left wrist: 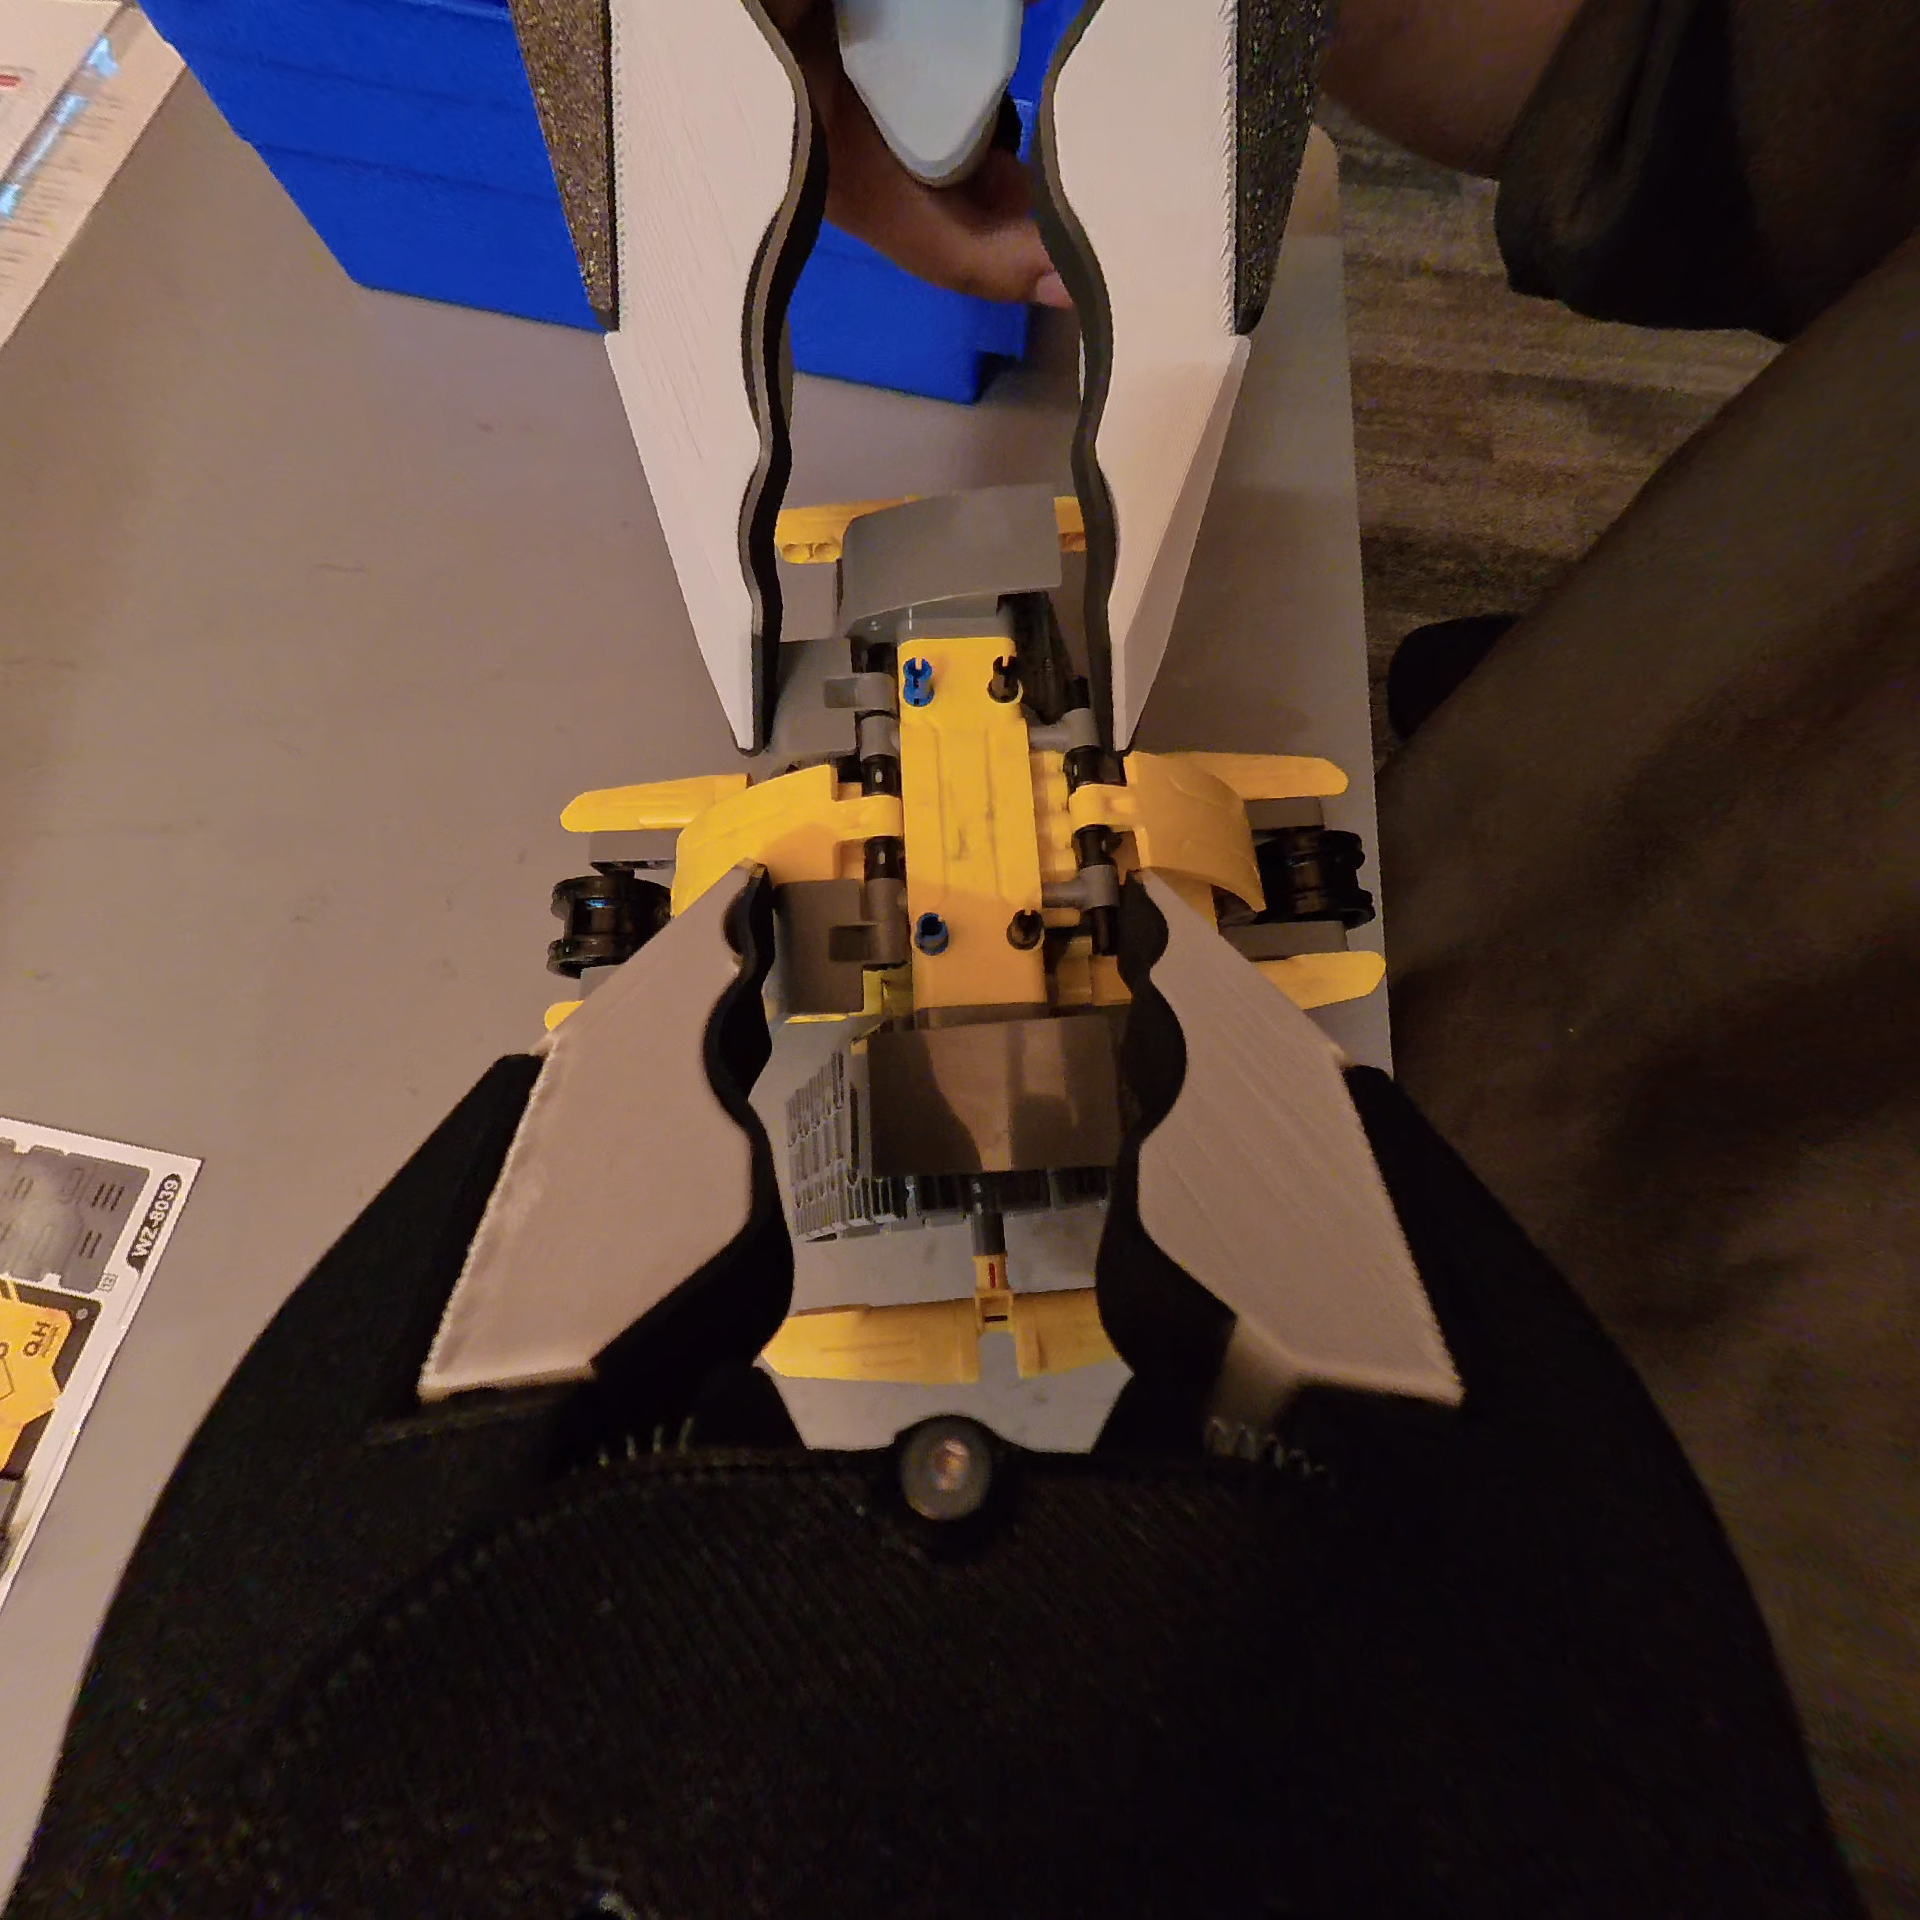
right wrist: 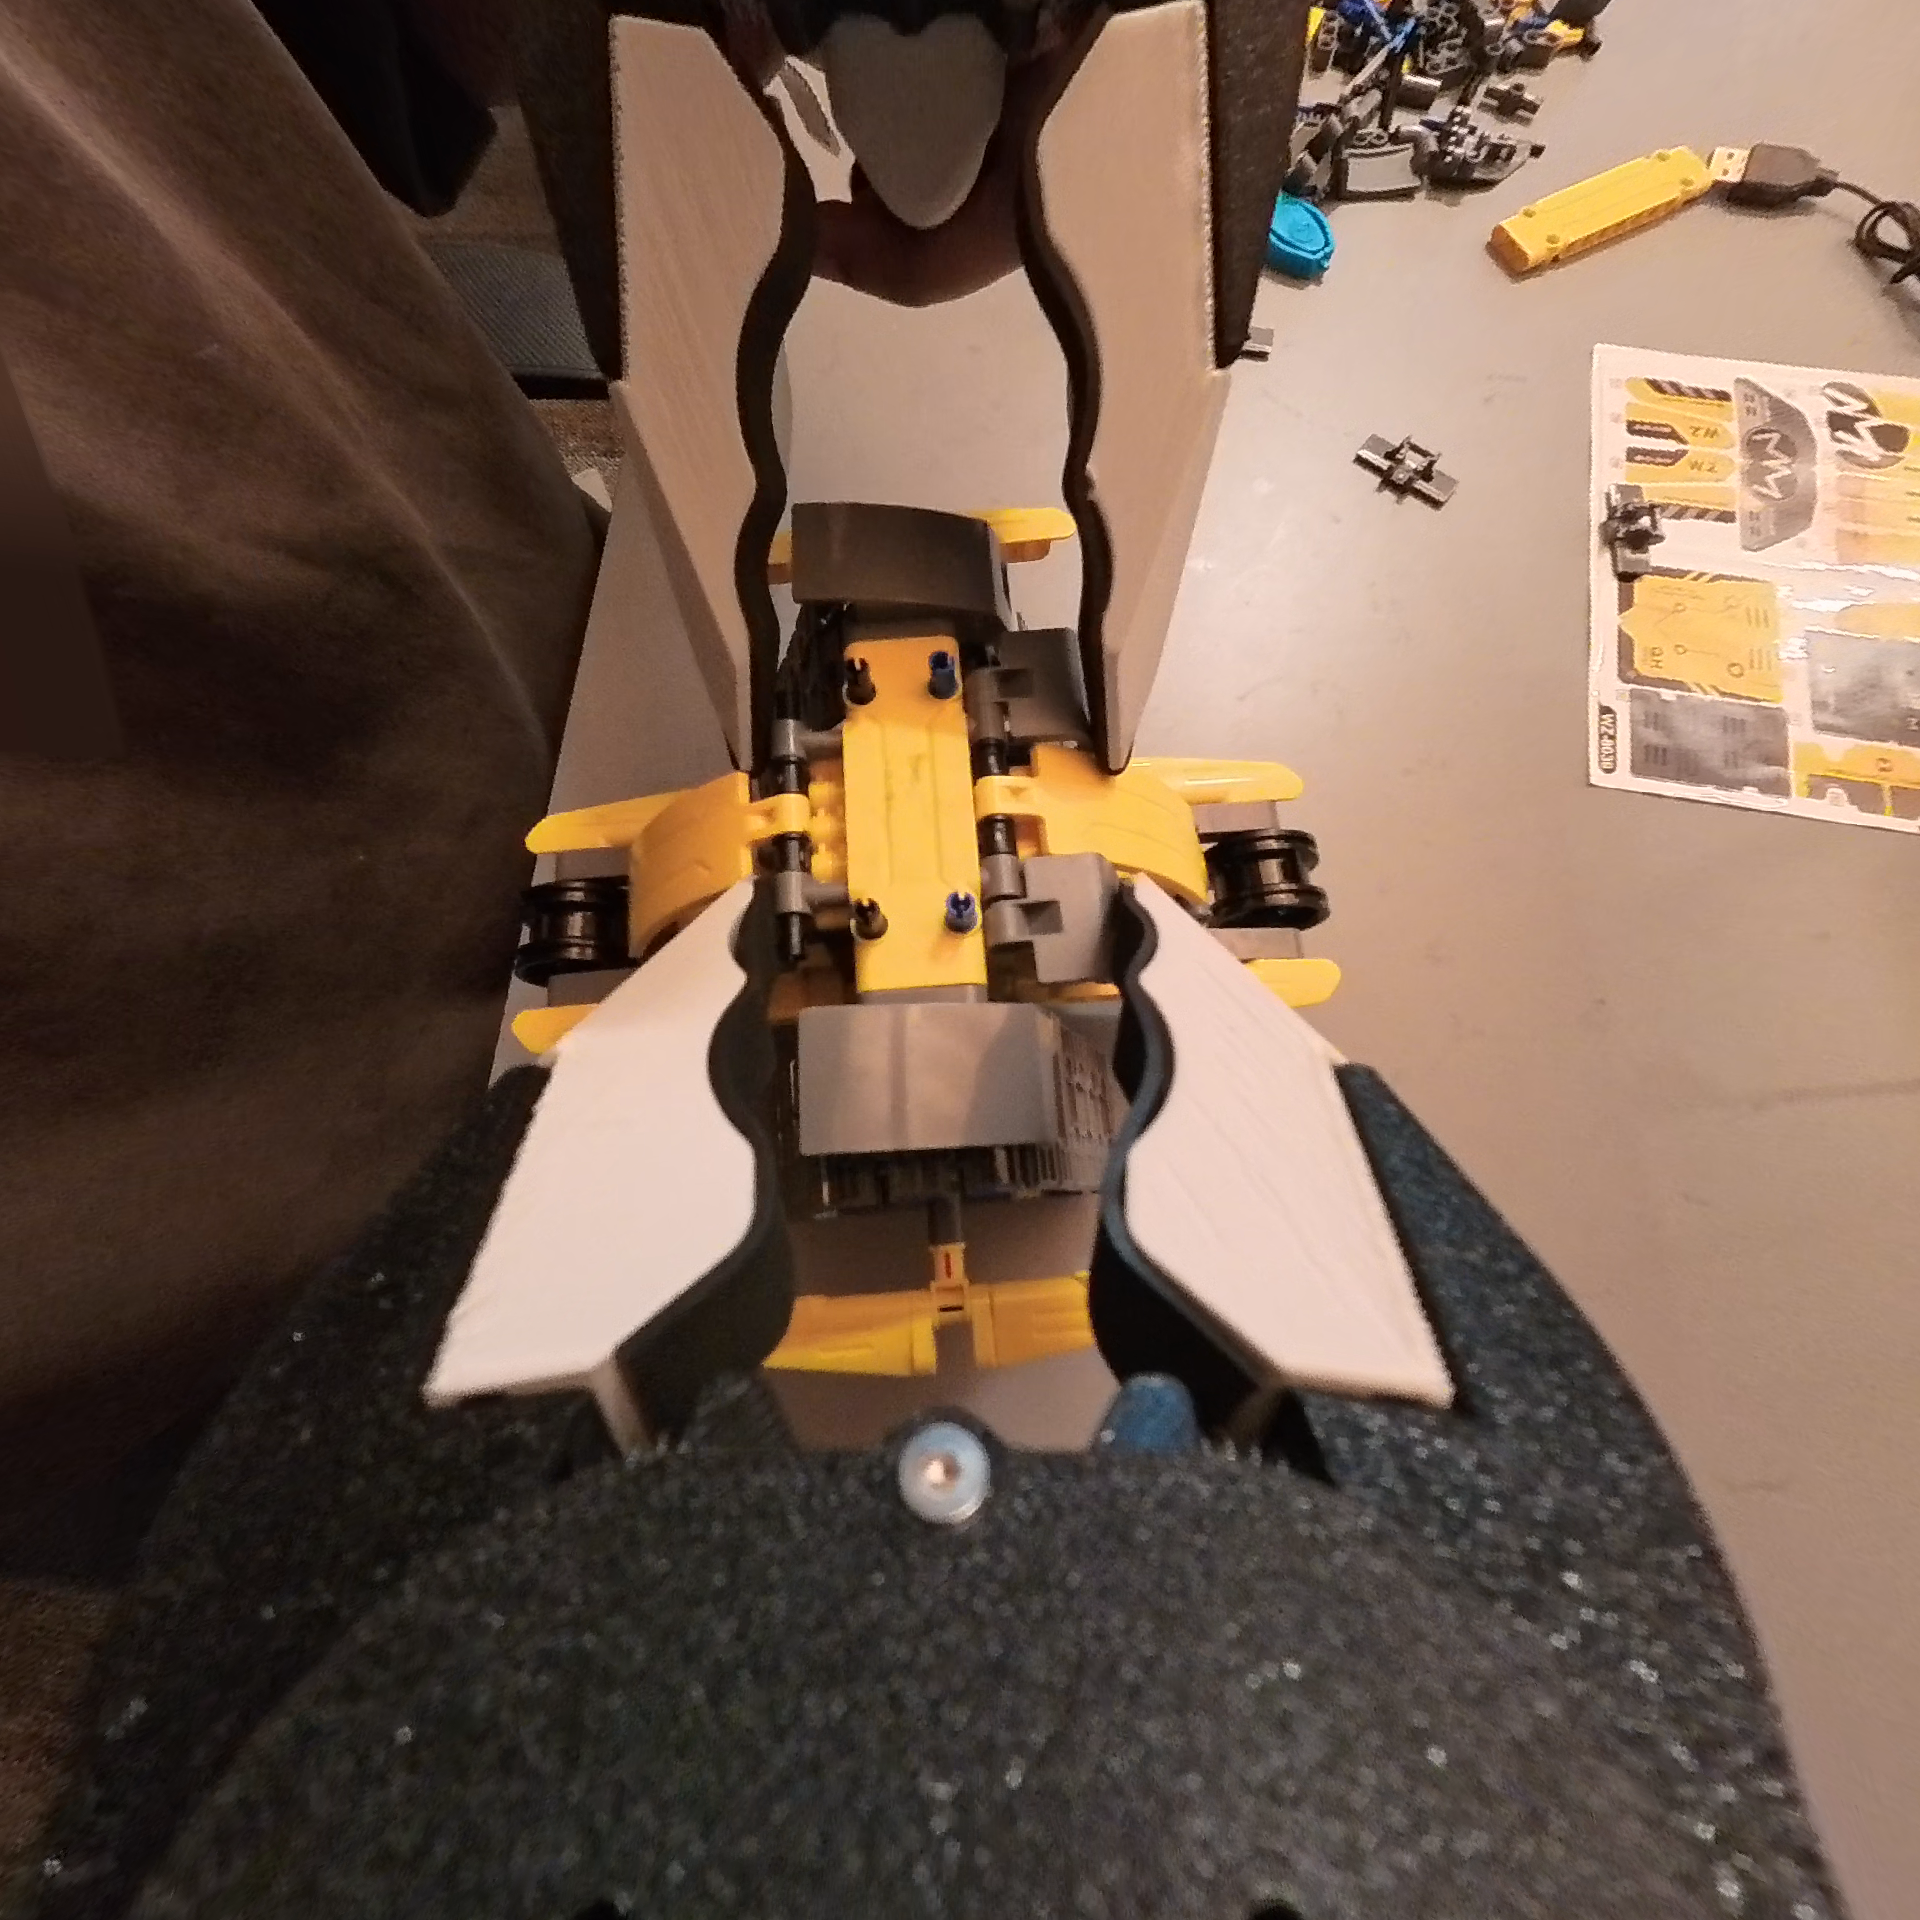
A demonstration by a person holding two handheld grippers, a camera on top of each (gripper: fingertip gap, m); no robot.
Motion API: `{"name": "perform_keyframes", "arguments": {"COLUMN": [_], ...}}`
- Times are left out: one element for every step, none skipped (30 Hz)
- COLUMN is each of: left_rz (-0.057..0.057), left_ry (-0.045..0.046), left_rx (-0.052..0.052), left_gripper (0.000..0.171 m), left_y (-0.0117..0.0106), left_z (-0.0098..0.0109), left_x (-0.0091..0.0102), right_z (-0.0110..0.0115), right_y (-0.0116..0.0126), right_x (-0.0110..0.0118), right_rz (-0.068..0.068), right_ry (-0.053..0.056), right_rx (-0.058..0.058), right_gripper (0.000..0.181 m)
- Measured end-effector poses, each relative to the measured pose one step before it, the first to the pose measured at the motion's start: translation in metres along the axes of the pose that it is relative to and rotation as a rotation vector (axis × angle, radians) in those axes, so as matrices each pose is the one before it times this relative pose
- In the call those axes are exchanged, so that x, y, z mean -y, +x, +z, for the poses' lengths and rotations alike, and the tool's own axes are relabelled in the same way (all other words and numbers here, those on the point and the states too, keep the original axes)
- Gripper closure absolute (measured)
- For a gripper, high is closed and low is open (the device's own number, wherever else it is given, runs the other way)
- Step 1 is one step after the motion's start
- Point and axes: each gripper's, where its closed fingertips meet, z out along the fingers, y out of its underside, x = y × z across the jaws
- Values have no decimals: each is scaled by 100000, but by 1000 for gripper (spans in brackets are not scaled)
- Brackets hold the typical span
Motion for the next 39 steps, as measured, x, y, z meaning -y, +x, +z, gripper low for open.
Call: {"name": "perform_keyframes", "arguments": {"left_rz": [201, 53, -95, -33, 97, 73, 98, 168, 187, 78, -110, 99, 188, -307, -126, 335, 557, 344, 179, 290, 238, 53, 68, 26, -67, 152, 53, -60, -144, -41, -80, -363, -494, -573, -445, -181, 572, 1181, 1352], "left_ry": [24, -8, 118, 120, 136, 246, 238, 274, 229, 207, 319, 198, -20, 36, 183, -38, -304, -309, -261, -310, -247, -56, 74, 105, 0, -194, -76, 14, 155, 194, 192, 293, 357, 483, 444, 123, -6, -484, -492], "left_rx": [121, 44, -83, -109, -115, -187, -24, 48, 146, 352, 315, 211, 267, -30, -130, -18, -30, -11, -99, -106, 17, -41, 33, 66, 35, 148, 128, 76, 53, 121, 12, -514, -667, -779, -698, -522, 96, 1077, 1596], "left_gripper": [107, 107, 107, 107, 107, 107, 107, 107, 107, 108, 108, 108, 108, 109, 109, 109, 109, 109, 109, 109, 109, 109, 109, 109, 109, 109, 109, 109, 109, 109, 109, 109, 109, 110, 110, 111, 110, 110, 110], "left_y": [4, -10, -2, -3, 3, 9, -3, 4, 24, 15, 5, 15, -8, 11, 27, 41, 54, 37, 19, 13, 0, 1, 6, 3, -1, -26, -16, -21, -39, -41, -44, 7, 11, 26, 28, 52, 24, -42, -71], "left_z": [5, -1, -3, 2, -1, -5, 12, 11, 9, 26, 38, -4, -3, 8, 19, 29, 10, 25, 15, 5, 11, 7, 2, 15, 17, -3, 11, 7, 4, -3, -6, -1, -23, -21, -35, -11, 13, 46, 75], "left_x": [-8, -1, -5, 12, -2, 16, 17, 17, 24, 22, 30, -2, -19, -3, 18, 18, 6, 6, 3, 4, -11, 1, -6, 8, 1, -6, 3, -6, 3, 0, 12, 25, 40, 54, 53, 4, -20, -75, -61], "right_z": [5, 2, 4, -3, 2, -10, 5, 11, 2, 30, 3, 25, 23, 21, 7, -1, -3, -3, -9, 5, 6, 4, 11, 0, 0, 18, 0, 10, 5, 6, -17, -18, -35, -39, -42, -1, 12, 76, 65], "right_y": [0, 0, 3, 7, 0, -4, 15, 8, -12, 1, 11, 9, 10, -4, -21, -40, -49, -100, -54, -22, 1, -3, -12, -11, 0, 17, -8, 5, 1, 1, -2, -13, -8, -13, 2, 18, 8, 48, 29], "right_x": [1, 11, -1, 8, 23, 26, 21, -1, 1, -7, -18, 24, 22, 6, -15, -3, -6, -12, 0, 15, 4, 15, 8, -8, 6, -6, -8, -13, 7, 14, 19, 15, 24, 63, 61, 21, -15, -66, -98], "right_rz": [130, 193, 40, 31, 408, 603, 421, -38, -285, -525, -594, -279, -149, -386, -392, -439, -534, -531, -255, -535, -288, -469, -549, -456, -62, -245, -387, -296, -111, -101, 306, 207, 565, 636, 630, 497, -505, -1276, -1589], "right_ry": [124, 99, 104, 299, 562, 691, 601, 468, 297, 78, 84, 184, 23, -236, -345, -422, -442, -374, -368, -174, -188, -195, -190, -281, -466, -668, -857, -877, -754, -478, -128, 37, 148, 309, 481, 387, 81, -580, -1319], "right_rx": [41, 60, 67, 157, 438, 686, 586, 464, 454, 314, 187, 231, -4, -304, -428, -483, -465, -96, -163, -195, -22, 43, 150, 252, 421, 341, 291, 307, 395, 446, 615, 541, 679, 871, 765, 327, -201, -1133, -1498], "right_gripper": [117, 117, 117, 117, 117, 117, 117, 117, 117, 117, 117, 117, 117, 118, 118, 118, 118, 119, 119, 119, 119, 119, 119, 119, 119, 119, 120, 120, 120, 120, 120, 120, 121, 121, 121, 121, 122, 121, 120]}}
